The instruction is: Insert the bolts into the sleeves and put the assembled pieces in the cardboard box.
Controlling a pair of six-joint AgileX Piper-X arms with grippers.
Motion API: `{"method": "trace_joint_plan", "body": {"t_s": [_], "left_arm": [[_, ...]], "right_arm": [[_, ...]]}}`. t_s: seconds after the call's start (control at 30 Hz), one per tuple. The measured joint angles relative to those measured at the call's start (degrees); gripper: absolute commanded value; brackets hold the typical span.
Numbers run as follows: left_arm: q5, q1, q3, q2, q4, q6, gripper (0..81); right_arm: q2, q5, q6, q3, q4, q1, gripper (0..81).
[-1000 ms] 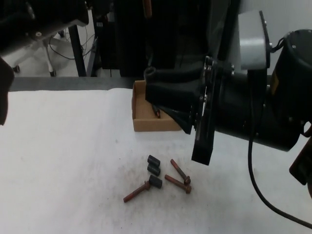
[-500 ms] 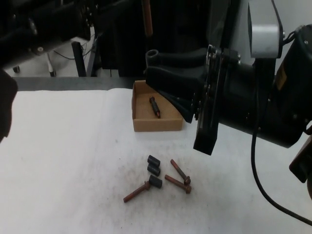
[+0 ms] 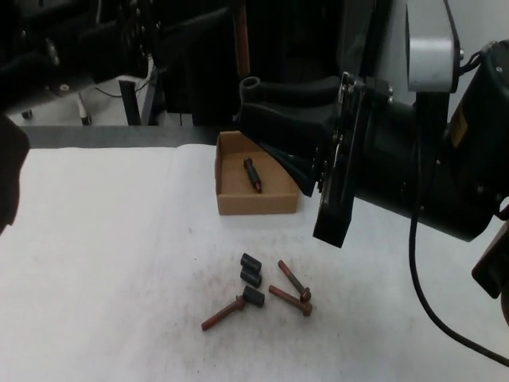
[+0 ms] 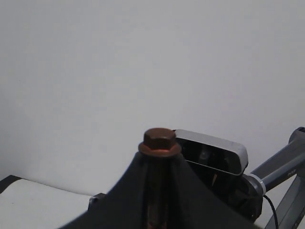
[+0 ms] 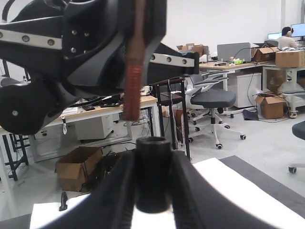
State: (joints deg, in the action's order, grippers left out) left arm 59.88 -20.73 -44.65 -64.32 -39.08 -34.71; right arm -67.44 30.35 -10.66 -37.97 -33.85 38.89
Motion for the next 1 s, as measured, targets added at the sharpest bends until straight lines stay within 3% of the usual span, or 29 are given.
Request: {"method": "trace_joint_plan", "body": {"t_s": [1.0], "left_arm": [[-4.9,-0.1,3.7,0.0,-5.9,-3.0,0.1]], "right_arm": [[-0.3,1.2,0.0,0.0,0.8,0.5,0.8]]}}
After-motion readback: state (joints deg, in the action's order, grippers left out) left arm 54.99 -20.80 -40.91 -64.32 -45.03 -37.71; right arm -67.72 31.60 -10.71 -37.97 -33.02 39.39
